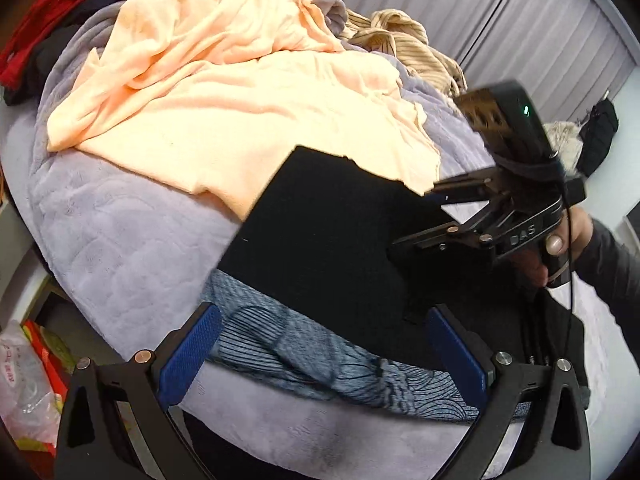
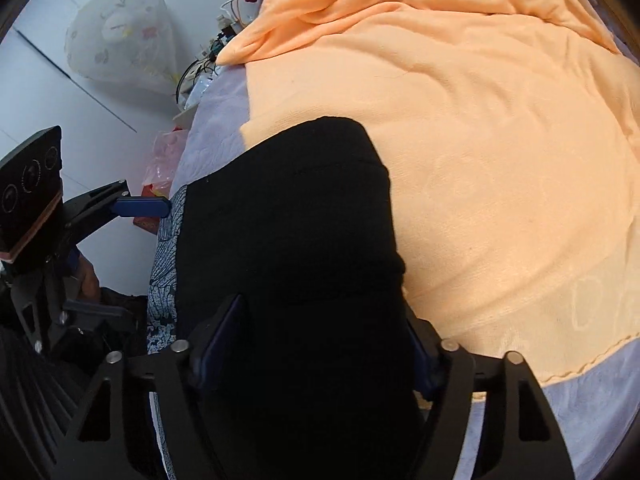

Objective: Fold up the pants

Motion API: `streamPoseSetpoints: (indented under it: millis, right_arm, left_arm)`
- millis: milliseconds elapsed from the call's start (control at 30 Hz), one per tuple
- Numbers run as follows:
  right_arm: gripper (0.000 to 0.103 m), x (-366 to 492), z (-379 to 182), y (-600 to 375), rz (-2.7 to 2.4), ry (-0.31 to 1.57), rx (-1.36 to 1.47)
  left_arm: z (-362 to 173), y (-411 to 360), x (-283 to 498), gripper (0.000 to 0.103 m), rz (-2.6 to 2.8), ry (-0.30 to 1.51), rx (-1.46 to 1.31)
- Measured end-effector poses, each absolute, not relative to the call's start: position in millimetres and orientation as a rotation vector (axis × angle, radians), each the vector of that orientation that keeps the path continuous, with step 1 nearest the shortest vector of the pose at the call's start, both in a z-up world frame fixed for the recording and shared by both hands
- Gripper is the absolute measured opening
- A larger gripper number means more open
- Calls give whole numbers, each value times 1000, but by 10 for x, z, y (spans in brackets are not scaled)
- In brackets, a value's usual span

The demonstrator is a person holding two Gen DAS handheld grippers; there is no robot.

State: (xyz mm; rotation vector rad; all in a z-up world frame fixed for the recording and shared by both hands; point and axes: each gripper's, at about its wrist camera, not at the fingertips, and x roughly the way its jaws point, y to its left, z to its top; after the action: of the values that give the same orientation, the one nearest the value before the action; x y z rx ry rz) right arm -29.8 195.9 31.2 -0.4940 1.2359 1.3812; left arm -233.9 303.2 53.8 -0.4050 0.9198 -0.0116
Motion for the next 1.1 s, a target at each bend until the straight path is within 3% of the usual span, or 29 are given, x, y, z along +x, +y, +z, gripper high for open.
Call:
streamPoseSetpoints:
  millis: [67,133,167,200,400,533,633,667,700,767,833,900,1033,1100]
  right_arm:
    - [59,-316,231,1996,1343,1242,-520]
    - [40,-521,377,1957,1324,1136,-595]
    - [26,-618,503,1890,1319,1064,-621]
    - [22,-693,649,1817,1322,1004,-612]
    - [21,-1232,1195,1597,1323,773,-657]
    - [26,-1356,1098,1590,1219,723,-784]
    - [35,-1228,901,1777,1144,742,-846]
    - [42,-1204,886,1724,1135,736,-858]
    - [55,-1165,867,1698,1121,736,-863]
    - [66,-1080,849,1690,1110,758,-867]
    - [70,-1036,842,1699,1133,767,-871]
    - [81,-972,853,1773,1171,769,-869]
    - [81,-680,773,2050,1264,883,-791]
    - [81,-546,713,2142,1313,961,-732]
  left_arm:
    - [494,3090,-2289,103,7,922,-418]
    - [542,3172,-2284,103,30,920,-396]
    - [563,3211,-2301,103,20,912,-391]
    - [590,3261,-2322,103,0,902,-390]
    - [784,3394,-2181,103,-272,832,-326]
    - [856,3285,-2008,103,-358,836,-187]
    - [581,3151,-1692,103,-371,951,-205]
    - [494,3114,-1664,103,-390,984,-230]
    - [419,3068,-1666,103,-419,1003,-253]
    - [316,2991,-1708,103,-399,1010,-246]
    - [249,2957,-1736,103,-388,1014,-259]
    - [280,2947,-1745,103,-378,988,-271]
    - [416,2970,-1785,101,-387,951,-332]
    - [485,2968,-1856,92,-380,925,-323]
